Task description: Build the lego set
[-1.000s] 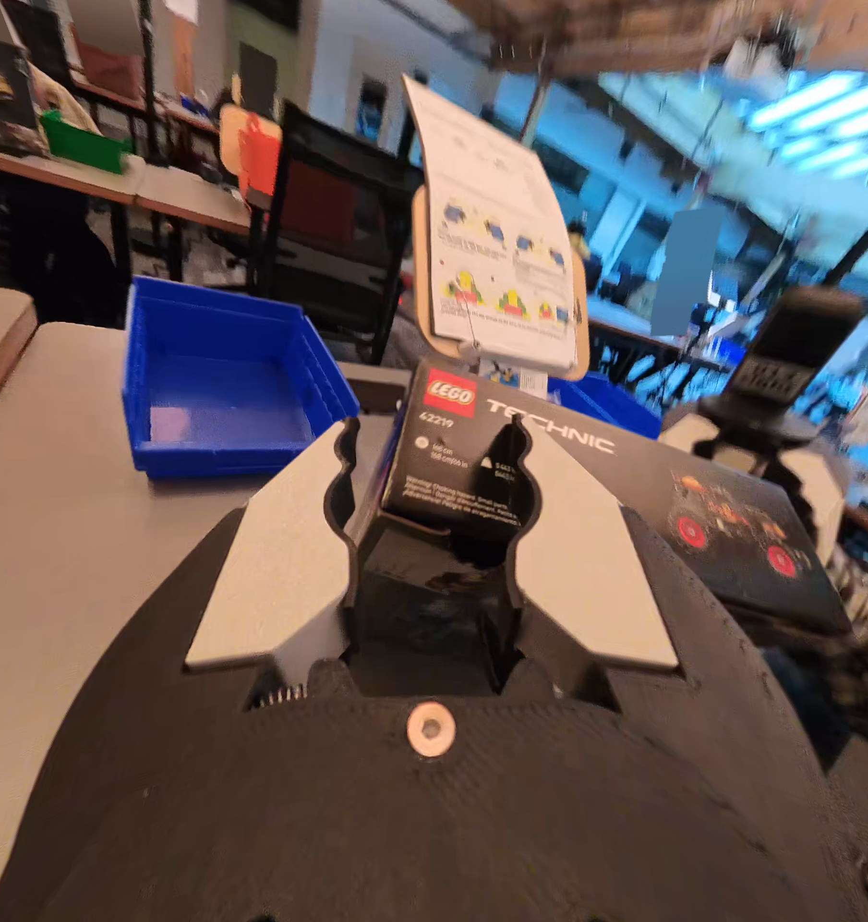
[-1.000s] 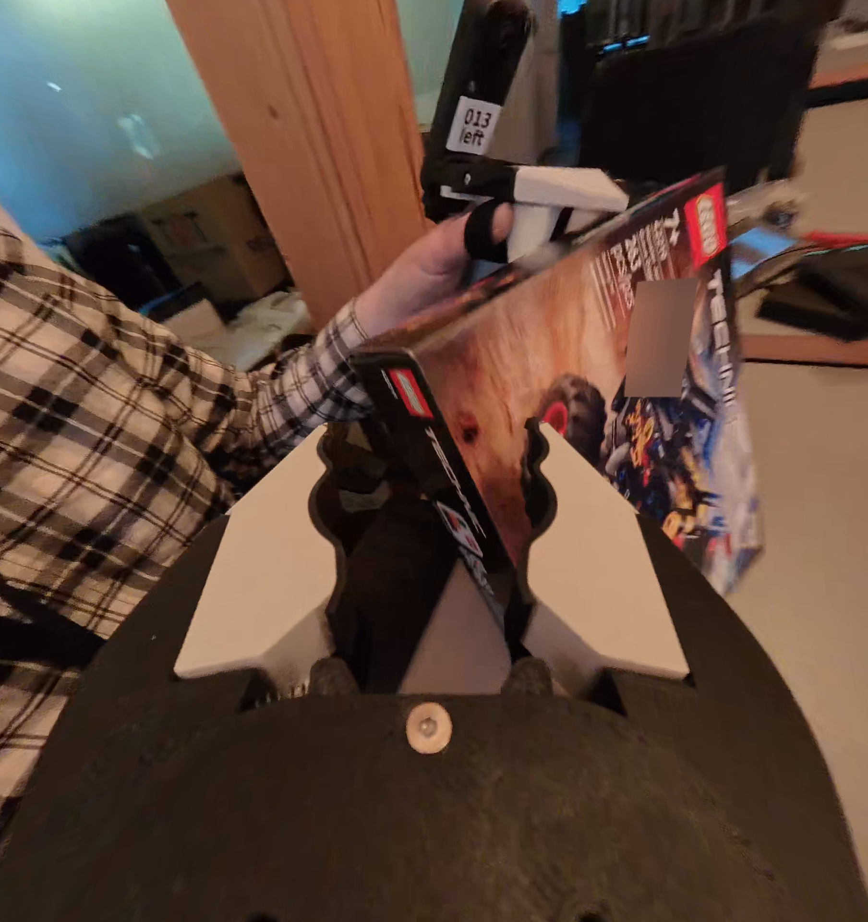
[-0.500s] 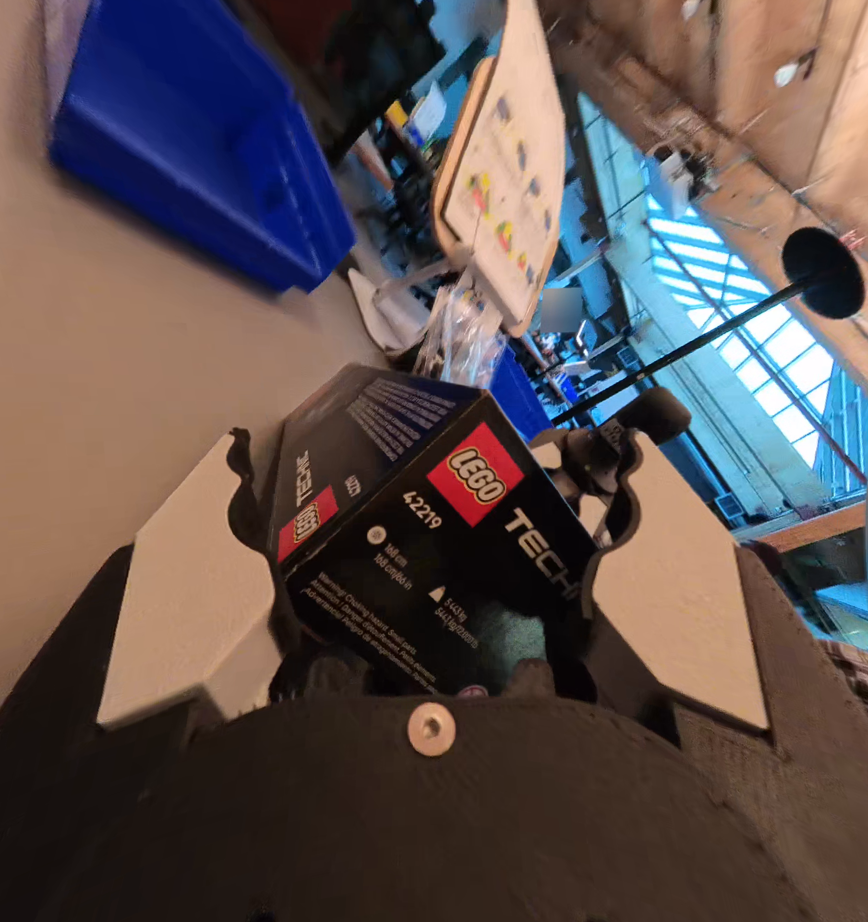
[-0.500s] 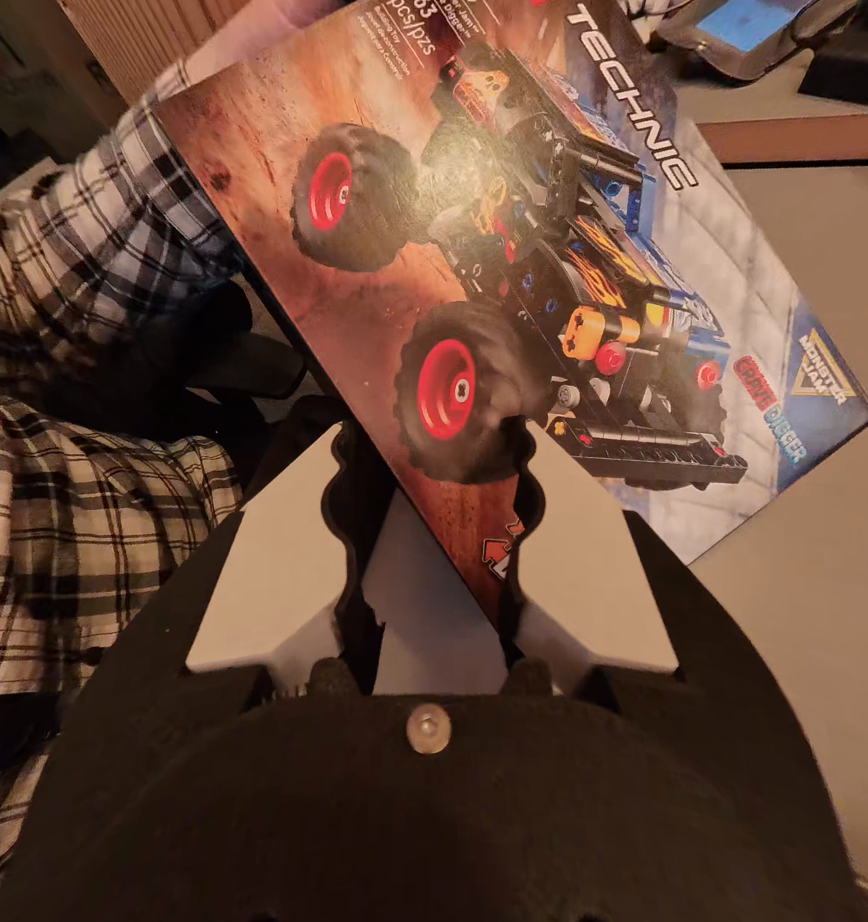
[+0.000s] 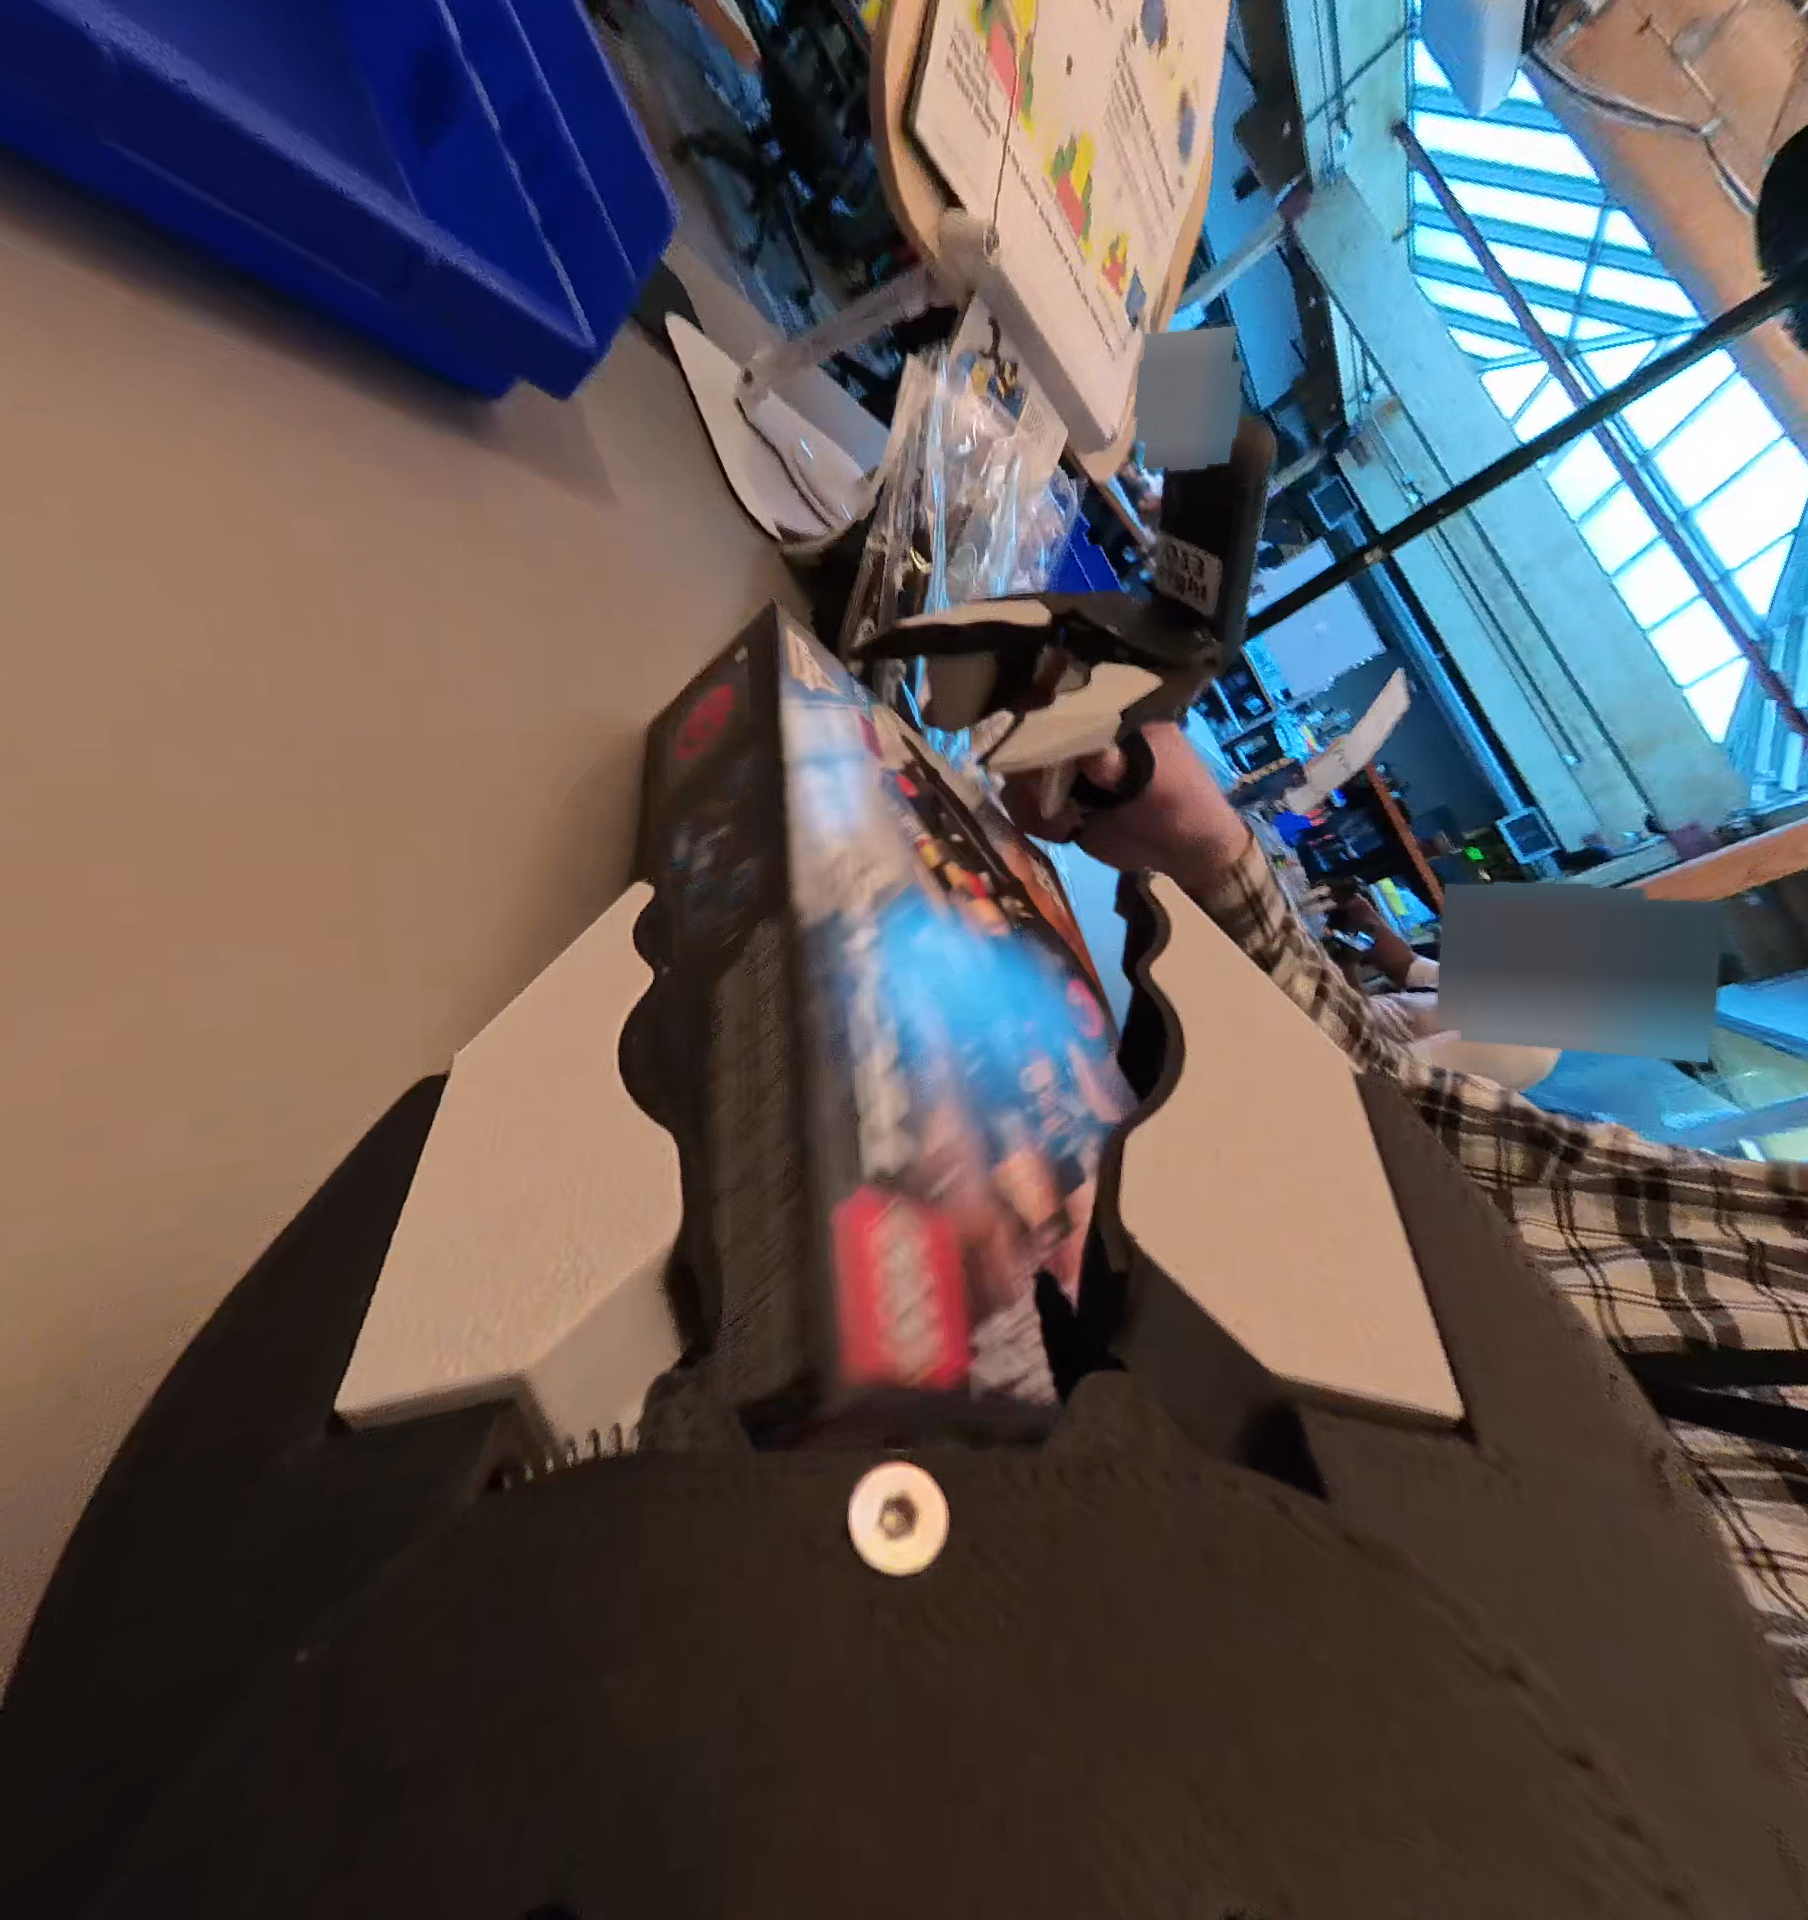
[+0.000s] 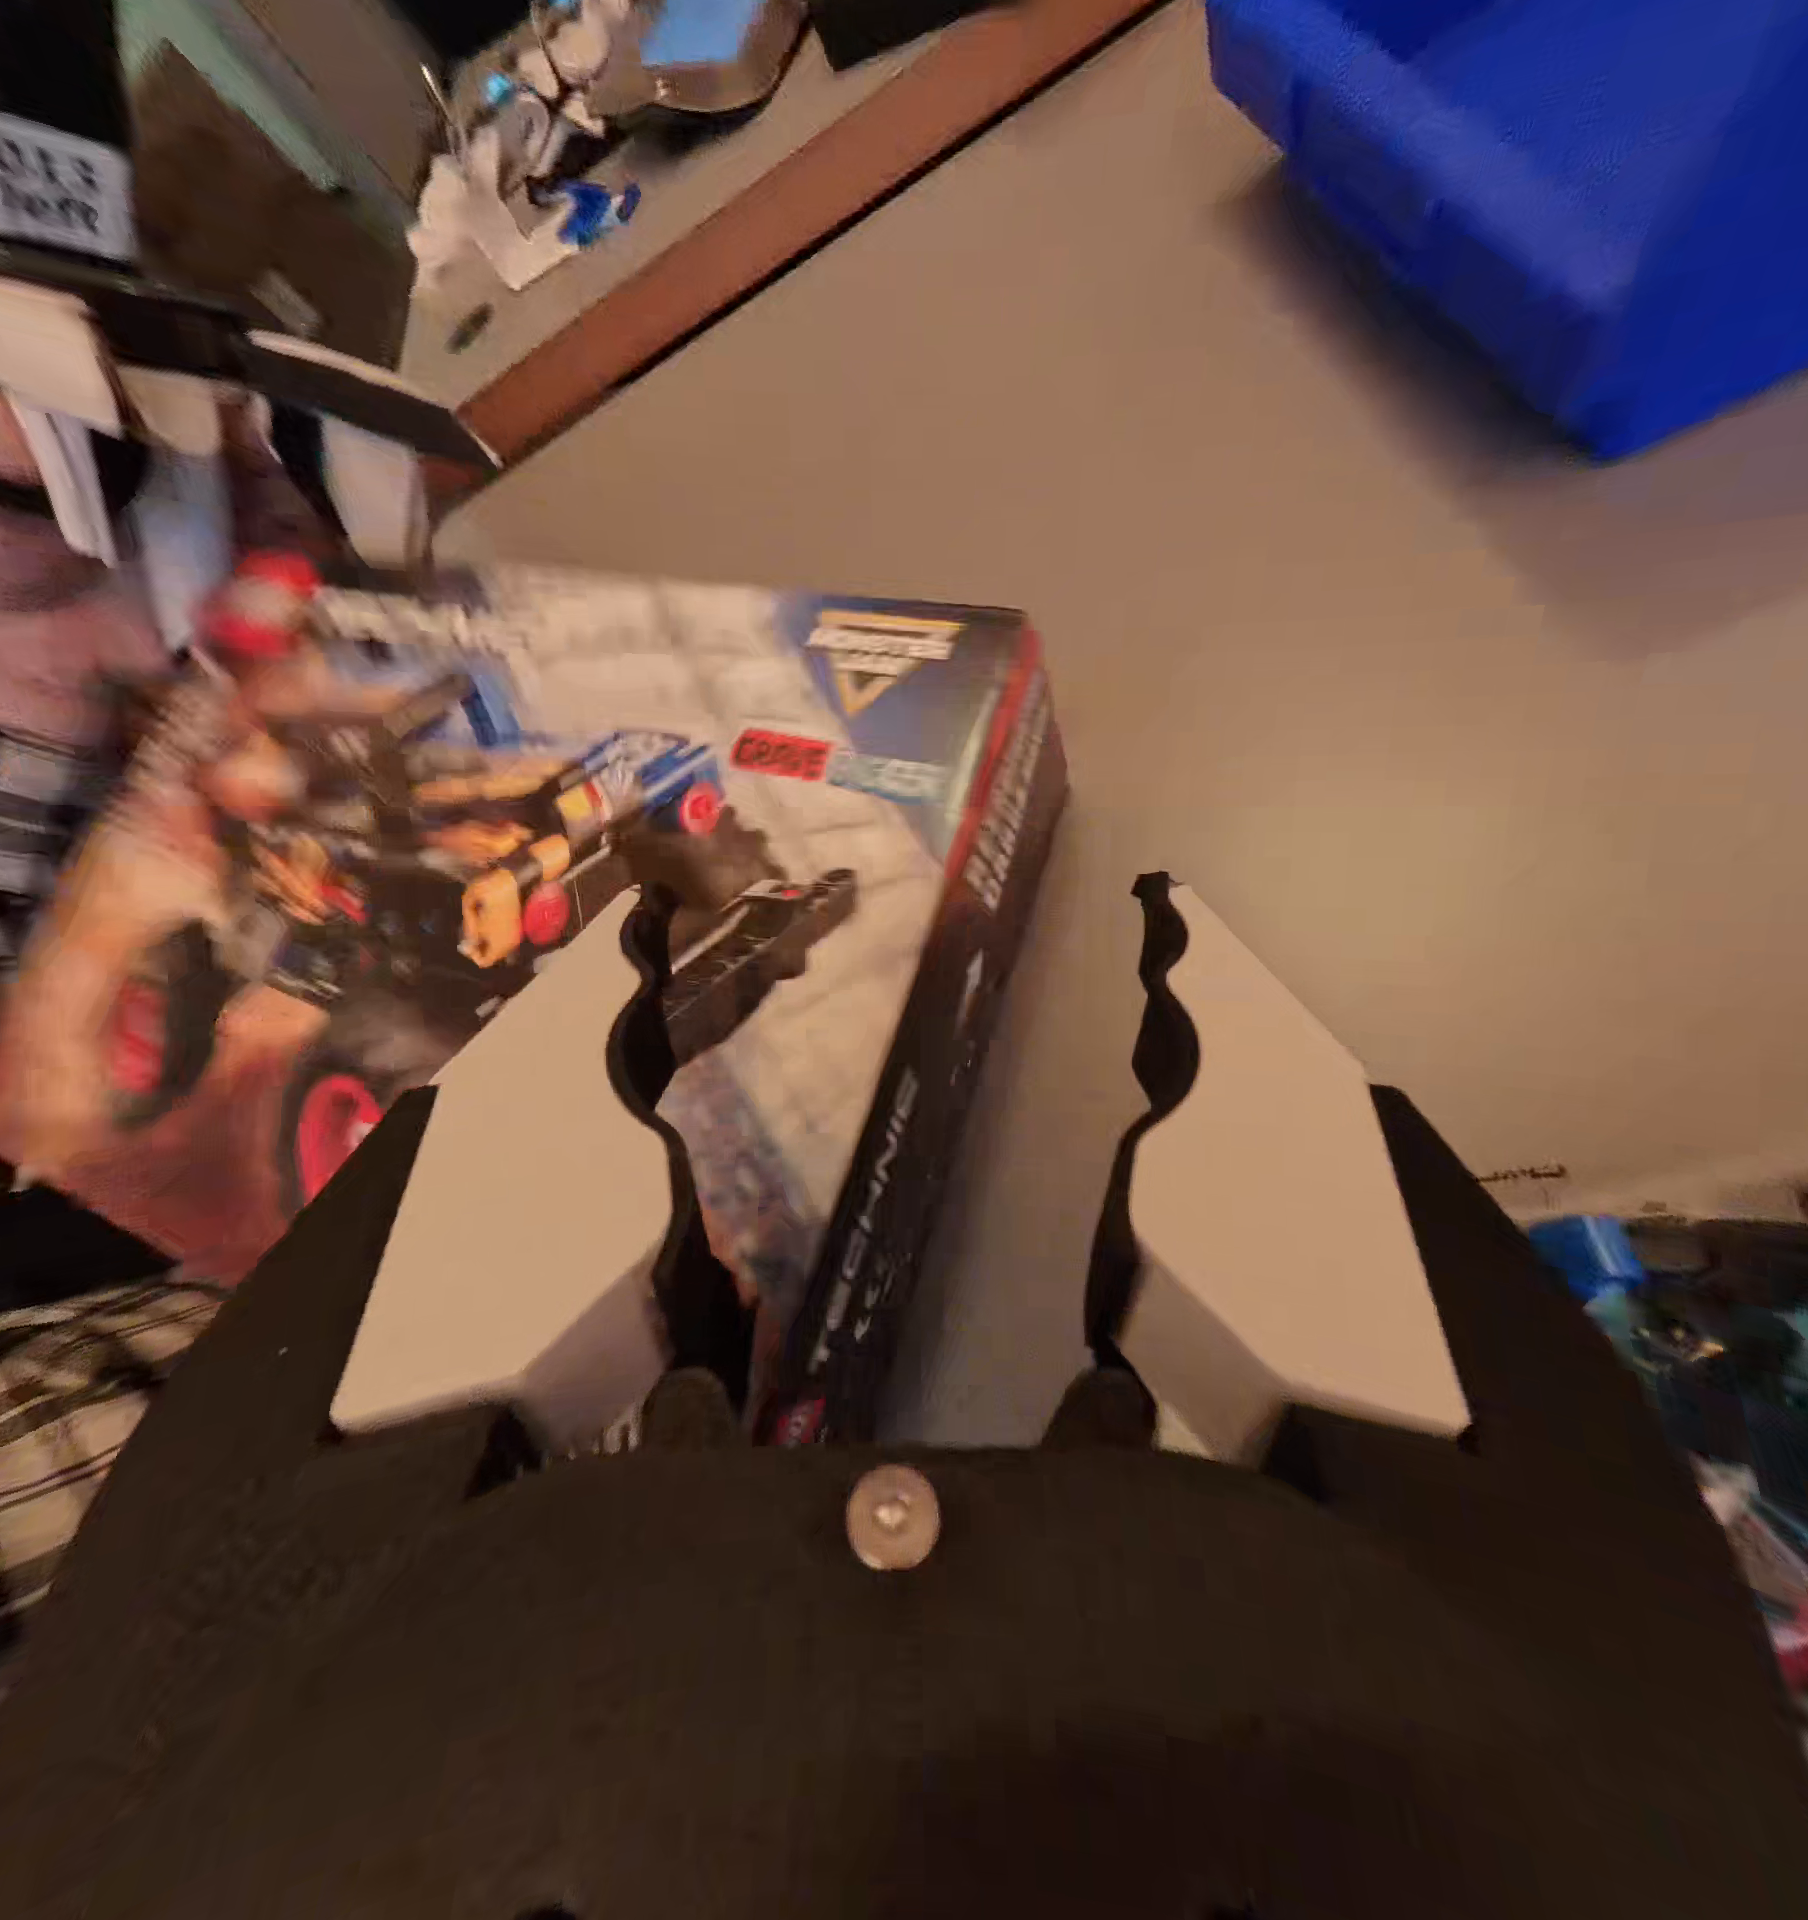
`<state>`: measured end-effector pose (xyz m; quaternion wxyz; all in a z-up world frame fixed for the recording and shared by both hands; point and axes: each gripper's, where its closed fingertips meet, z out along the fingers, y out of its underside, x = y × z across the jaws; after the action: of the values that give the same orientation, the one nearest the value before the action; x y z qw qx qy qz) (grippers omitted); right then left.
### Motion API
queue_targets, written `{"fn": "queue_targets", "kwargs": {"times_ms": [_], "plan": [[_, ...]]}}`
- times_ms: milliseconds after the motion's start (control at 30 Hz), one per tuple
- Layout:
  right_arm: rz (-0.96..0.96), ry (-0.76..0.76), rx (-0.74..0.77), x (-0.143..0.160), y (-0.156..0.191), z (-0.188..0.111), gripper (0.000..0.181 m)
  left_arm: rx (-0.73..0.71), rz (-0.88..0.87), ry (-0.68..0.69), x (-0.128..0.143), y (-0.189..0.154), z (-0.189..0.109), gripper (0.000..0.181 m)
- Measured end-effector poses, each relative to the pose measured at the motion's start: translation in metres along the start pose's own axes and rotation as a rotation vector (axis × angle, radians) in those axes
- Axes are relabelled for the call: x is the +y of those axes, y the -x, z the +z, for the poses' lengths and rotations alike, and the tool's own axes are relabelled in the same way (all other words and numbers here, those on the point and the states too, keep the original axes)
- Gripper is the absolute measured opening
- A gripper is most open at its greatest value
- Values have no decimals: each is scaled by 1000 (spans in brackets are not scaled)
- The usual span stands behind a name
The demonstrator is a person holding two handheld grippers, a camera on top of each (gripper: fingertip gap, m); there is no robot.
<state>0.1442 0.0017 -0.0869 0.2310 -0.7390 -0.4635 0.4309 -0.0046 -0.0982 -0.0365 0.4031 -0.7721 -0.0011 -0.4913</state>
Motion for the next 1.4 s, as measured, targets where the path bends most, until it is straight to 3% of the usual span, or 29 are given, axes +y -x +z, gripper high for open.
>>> {"fn": "queue_targets", "kwargs": {"times_ms": [67, 133, 200, 367, 533, 700, 867, 1100, 1267, 1400], "plan": [[59, 82, -47, 13, -4, 6, 100, 22, -46, 36, 12, 4, 9, 91], [78, 206, -200, 33, 15, 16, 85, 5, -68, 84, 28, 11, 19, 95], [112, 241, -284, 38, 25, 21, 90, -21, -62, 84, 33, 15, 22, 94], [93, 283, -333, 44, 31, 18, 87, -186, 70, -51, 12, -3, -20, 93], [89, 298, -368, 48, 34, 15, 87, -346, 182, 104, 57, -50, -51, 106], [81, 305, -395, 51, 42, 15, 89, -360, -43, 207, 121, -33, -48, 114], [90, 277, -388, 51, 42, 12, 89, -294, -223, 88, 139, -7, -30, 117], [15, 178, -282, 42, 47, -3, 90, -318, -109, -162, 99, -8, -27, 109], [-179, -7, -104, 14, 63, -40, 90, -190, 157, -357, 38, -65, -33, 80], [-252, -162, -36, -5, 84, -82, 85, -164, 347, -412, 4, -102, -21, 89]]}}
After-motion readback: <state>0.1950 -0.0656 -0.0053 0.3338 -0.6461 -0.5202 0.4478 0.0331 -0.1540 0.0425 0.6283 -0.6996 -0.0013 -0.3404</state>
